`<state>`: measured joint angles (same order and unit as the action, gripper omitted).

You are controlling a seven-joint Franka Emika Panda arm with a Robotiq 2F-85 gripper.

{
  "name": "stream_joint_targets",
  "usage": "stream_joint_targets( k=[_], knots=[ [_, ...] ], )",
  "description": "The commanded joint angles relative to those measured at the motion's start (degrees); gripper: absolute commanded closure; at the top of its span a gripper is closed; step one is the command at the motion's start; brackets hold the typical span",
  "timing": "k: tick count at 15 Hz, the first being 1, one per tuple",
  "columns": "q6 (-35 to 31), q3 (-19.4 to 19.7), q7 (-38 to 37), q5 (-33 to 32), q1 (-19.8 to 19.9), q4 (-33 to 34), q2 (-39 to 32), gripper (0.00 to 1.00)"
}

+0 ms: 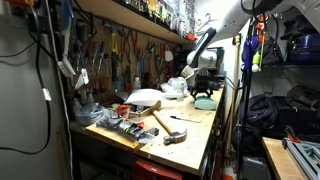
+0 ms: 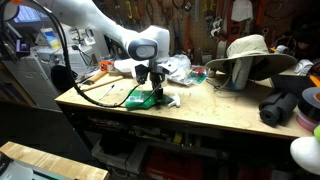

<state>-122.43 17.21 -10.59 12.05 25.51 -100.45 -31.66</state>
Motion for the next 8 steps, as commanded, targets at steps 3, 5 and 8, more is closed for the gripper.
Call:
stream_joint_targets(
  k=[3, 5, 8],
  knots=[
    [-0.1, 0.5, -1.7, 1.6, 0.7, 1.3, 0.1, 0.0],
    [0.5, 0.7, -3.5, 2.3, 1.0, 2.2, -0.2, 0.0],
    [0.9, 1.3, -8.1, 2.9, 1.0, 3.1, -0.9, 0.0]
  ],
)
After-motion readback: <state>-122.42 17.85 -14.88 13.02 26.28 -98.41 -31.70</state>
